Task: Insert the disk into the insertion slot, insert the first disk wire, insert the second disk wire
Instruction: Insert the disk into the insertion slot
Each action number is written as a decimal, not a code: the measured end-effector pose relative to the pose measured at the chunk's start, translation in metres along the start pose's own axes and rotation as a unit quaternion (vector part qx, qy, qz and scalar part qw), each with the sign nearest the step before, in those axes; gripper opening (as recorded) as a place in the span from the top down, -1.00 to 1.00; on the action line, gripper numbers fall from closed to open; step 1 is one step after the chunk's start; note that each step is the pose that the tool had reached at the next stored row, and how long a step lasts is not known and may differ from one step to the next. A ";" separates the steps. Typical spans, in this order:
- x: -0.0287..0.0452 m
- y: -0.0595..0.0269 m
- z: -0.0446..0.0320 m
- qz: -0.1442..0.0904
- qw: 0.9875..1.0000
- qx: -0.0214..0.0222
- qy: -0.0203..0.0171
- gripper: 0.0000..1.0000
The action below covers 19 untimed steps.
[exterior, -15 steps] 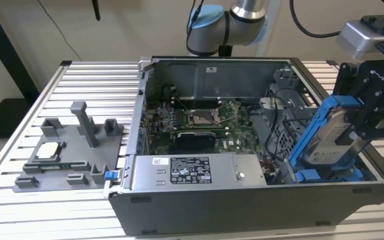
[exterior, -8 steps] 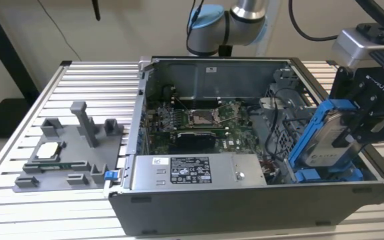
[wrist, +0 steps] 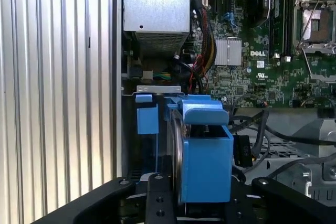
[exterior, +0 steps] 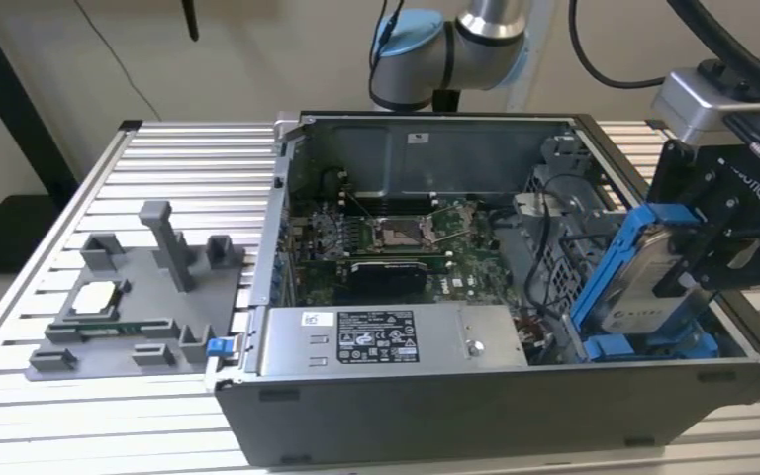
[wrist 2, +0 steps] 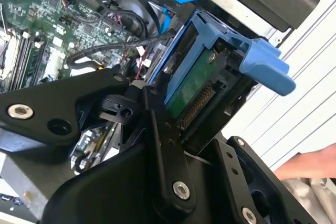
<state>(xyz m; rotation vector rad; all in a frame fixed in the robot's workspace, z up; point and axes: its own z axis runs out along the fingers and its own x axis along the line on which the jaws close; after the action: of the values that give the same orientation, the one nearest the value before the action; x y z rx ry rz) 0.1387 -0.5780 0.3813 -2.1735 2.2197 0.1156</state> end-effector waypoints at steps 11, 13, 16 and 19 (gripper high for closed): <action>-0.0014 0.0006 -0.0190 0.000 1.000 -0.005 0.000 -1.00; -0.0018 0.0007 -0.0231 0.000 1.000 -0.006 0.000 -1.00; -0.0018 0.0011 -0.0234 0.000 1.000 -0.006 0.000 -1.00; -0.0018 0.0013 -0.0235 0.000 1.000 -0.006 0.000 -1.00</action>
<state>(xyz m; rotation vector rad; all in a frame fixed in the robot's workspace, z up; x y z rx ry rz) 0.1381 -0.5780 0.4049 -2.1788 2.2261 0.1300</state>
